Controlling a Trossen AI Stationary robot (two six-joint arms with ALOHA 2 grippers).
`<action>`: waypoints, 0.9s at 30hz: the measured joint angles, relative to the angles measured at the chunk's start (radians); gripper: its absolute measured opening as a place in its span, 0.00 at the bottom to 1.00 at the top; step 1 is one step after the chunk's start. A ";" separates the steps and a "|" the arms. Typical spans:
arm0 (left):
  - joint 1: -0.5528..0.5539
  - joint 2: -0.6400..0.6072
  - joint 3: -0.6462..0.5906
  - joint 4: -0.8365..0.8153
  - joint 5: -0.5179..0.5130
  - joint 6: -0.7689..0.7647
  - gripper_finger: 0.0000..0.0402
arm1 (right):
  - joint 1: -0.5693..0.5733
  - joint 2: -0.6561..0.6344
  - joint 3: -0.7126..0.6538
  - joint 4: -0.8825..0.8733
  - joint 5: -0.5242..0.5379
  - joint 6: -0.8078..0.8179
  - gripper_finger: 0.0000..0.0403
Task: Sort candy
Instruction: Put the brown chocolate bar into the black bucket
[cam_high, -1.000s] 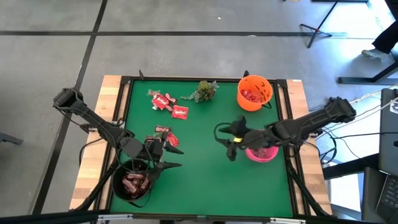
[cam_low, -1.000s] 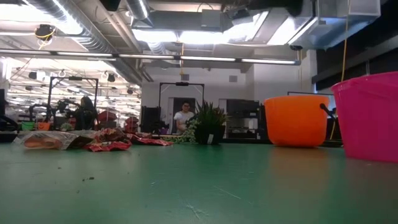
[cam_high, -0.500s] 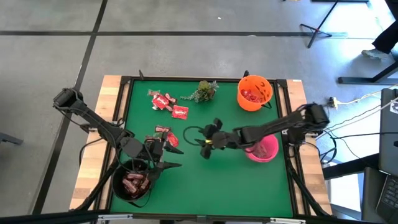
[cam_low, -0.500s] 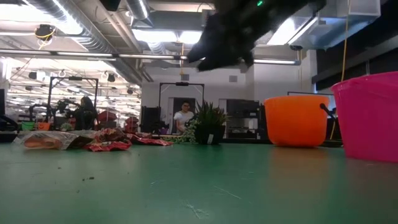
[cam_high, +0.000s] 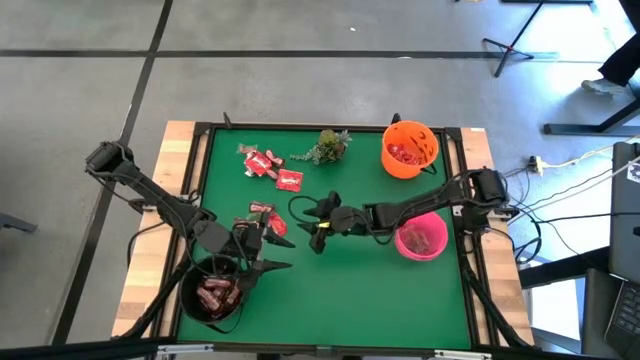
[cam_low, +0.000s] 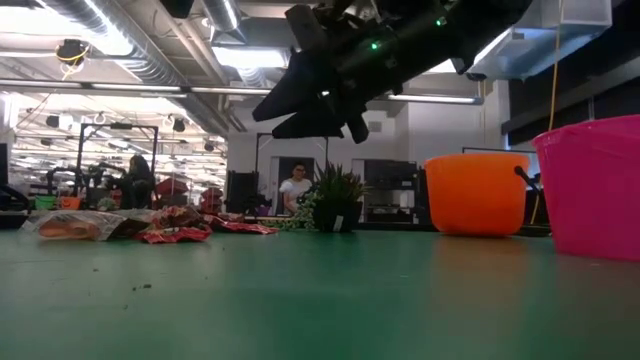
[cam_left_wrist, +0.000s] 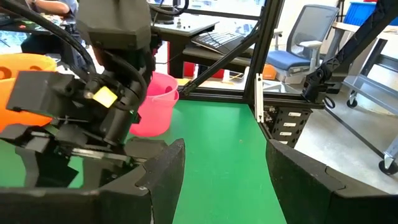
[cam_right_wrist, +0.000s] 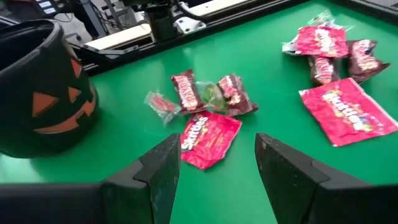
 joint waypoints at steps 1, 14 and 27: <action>0.000 0.000 0.000 0.000 0.000 0.000 0.53 | 0.002 0.007 0.000 0.010 0.000 0.004 0.51; 0.000 0.000 0.000 0.000 0.000 0.001 0.53 | 0.007 0.012 0.000 0.038 0.000 0.056 0.51; 0.006 0.000 0.000 0.008 -0.016 -0.057 0.53 | 0.007 0.012 0.000 0.114 -0.073 0.060 0.51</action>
